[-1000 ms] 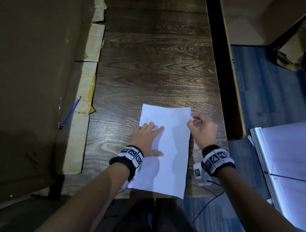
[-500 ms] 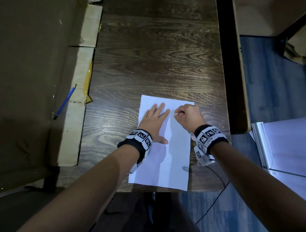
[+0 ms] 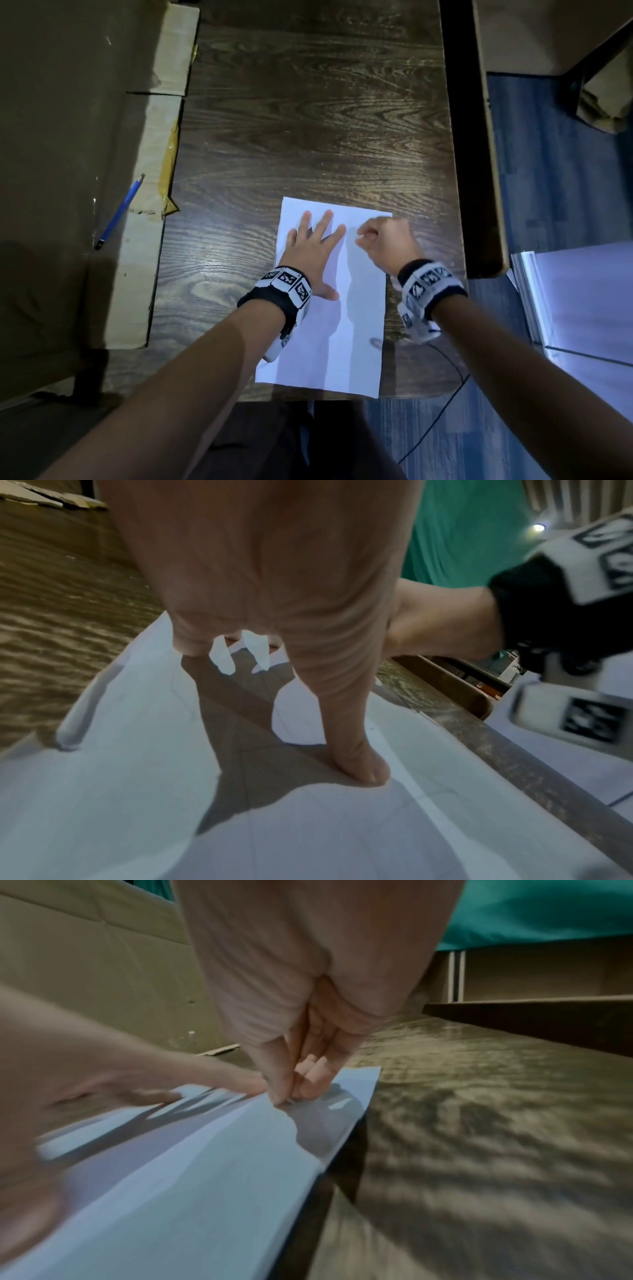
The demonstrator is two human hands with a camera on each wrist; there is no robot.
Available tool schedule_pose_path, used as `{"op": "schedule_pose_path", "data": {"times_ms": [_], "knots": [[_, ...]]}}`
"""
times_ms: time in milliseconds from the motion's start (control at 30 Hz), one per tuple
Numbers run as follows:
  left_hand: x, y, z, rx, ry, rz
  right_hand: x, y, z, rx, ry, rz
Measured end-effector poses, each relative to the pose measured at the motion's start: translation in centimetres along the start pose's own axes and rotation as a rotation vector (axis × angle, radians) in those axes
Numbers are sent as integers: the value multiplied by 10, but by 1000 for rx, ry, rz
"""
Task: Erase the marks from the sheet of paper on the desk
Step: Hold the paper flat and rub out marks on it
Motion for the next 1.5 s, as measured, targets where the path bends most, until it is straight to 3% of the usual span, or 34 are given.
{"op": "schedule_pose_path", "data": {"times_ms": [133,267,367,533,700,767,900,967,1133,1333,1500], "knots": [[1,-3,1,-28,10,8,-29,-5,9,-80,-87,-176],[2,-7,2,-15,29,16,16,-3,-3,-78,-15,-109],[3,-8,1,-11,32,14,12,-2,1,-49,13,-76],[3,-5,-1,-6,40,4,-50,-7,17,-118,-197,-243],[2,-4,-1,10,41,1,8,-4,-3,-74,-29,-117],[2,-3,-1,11,41,-1,4,-1,1,-68,8,-82],[1,-2,-2,4,42,-10,-48,-6,17,-86,-112,-213],[1,0,-2,3,41,-17,-43,-9,11,-100,-148,-233],[1,1,-3,-10,70,-34,6,-8,-2,-75,-45,-118],[7,1,4,19,100,-59,-45,-12,13,-121,-152,-246],[9,5,2,26,86,-81,10,-10,-5,-22,-87,-83]]}}
Point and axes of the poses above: each hand's wrist, its own x-axis towards the middle knuckle, its own z-axis out of the palm, y = z × x, the point moved 2 cm from there along x, towards the middle knuckle, and after that the axes turned 10 degrees about -x, right-handed, at the moved point
